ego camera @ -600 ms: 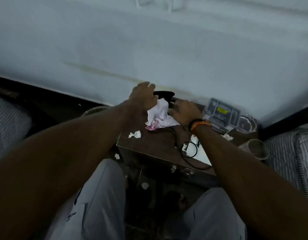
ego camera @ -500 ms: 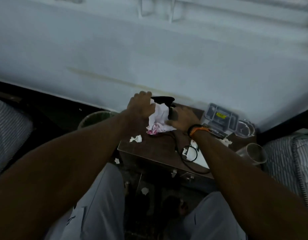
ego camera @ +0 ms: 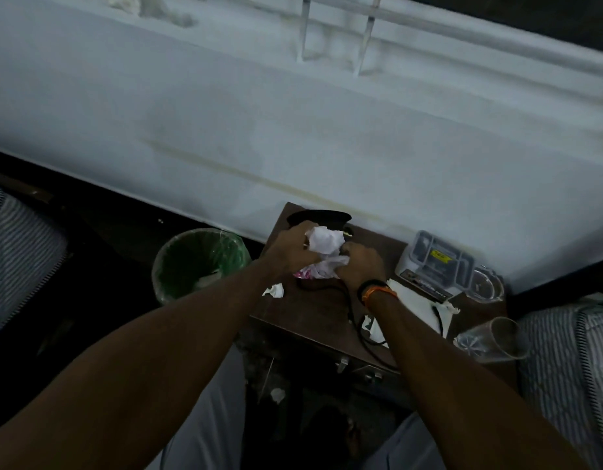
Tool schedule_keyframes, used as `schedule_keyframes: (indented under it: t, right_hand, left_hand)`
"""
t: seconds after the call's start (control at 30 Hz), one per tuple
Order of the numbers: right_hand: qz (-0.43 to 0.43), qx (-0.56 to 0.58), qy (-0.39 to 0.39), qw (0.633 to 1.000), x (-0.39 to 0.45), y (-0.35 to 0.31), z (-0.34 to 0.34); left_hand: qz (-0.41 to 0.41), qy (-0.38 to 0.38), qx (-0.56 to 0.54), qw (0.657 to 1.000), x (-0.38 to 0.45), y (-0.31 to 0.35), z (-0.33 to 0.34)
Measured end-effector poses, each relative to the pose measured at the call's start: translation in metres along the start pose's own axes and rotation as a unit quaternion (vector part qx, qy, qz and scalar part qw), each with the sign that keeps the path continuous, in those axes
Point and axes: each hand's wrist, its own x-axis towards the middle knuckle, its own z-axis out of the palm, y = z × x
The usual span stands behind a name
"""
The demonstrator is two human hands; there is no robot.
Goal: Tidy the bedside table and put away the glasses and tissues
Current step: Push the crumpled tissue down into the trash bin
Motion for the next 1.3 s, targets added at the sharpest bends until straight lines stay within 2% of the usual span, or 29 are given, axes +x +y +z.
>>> schedule_keyframes:
  t: [0.07, 0.13, 0.27, 0.37, 0.43, 0.53, 0.67, 0.87, 1.03, 1.13, 1.3]
  right_hand:
    - [0.001, 0.025, 0.029, 0.999, -0.001, -0.004, -0.007]
    - [-0.014, 0.034, 0.048, 0.998, -0.002, -0.010, -0.012]
    - [-0.036, 0.049, 0.077, 0.995, -0.002, -0.025, -0.023]
    - [-0.048, 0.075, 0.095, 0.992, -0.001, -0.039, -0.033]
    - [-0.047, 0.096, 0.102, 0.989, 0.002, -0.052, -0.036]
    - [-0.063, 0.112, 0.101, 0.987, 0.007, -0.077, -0.035]
    - [-0.101, 0.121, 0.081, 0.984, 0.016, -0.117, -0.017]
    - [-0.121, 0.095, -0.009, 0.988, 0.031, -0.174, 0.039]
    - [-0.137, 0.059, -0.080, 0.986, 0.040, -0.200, 0.095]
    - [-0.138, 0.019, -0.110, 0.984, 0.049, -0.208, 0.124]
    - [-0.127, -0.010, -0.139, 0.982, 0.056, -0.216, 0.166]
  left_hand:
    - [0.038, -0.022, 0.008, 0.999, -0.002, 0.000, 0.001]
    - [0.040, -0.027, 0.038, 0.998, 0.000, 0.003, 0.004]
    - [0.036, 0.036, 0.073, 0.996, 0.000, 0.013, -0.002]
    - [0.058, 0.082, 0.079, 0.992, -0.005, 0.022, -0.027]
    - [0.073, 0.076, 0.092, 0.990, -0.010, 0.027, -0.051]
    - [0.050, 0.075, 0.117, 0.989, -0.016, 0.024, -0.088]
    - [0.005, 0.103, 0.140, 0.985, -0.021, 0.001, -0.126]
    - [-0.072, 0.106, 0.112, 0.985, -0.036, -0.067, -0.162]
    - [-0.149, 0.104, 0.091, 0.979, -0.044, -0.129, -0.167]
    - [-0.198, 0.079, 0.080, 0.974, -0.046, -0.160, -0.163]
    - [-0.217, 0.053, 0.052, 0.973, -0.047, -0.194, -0.151]
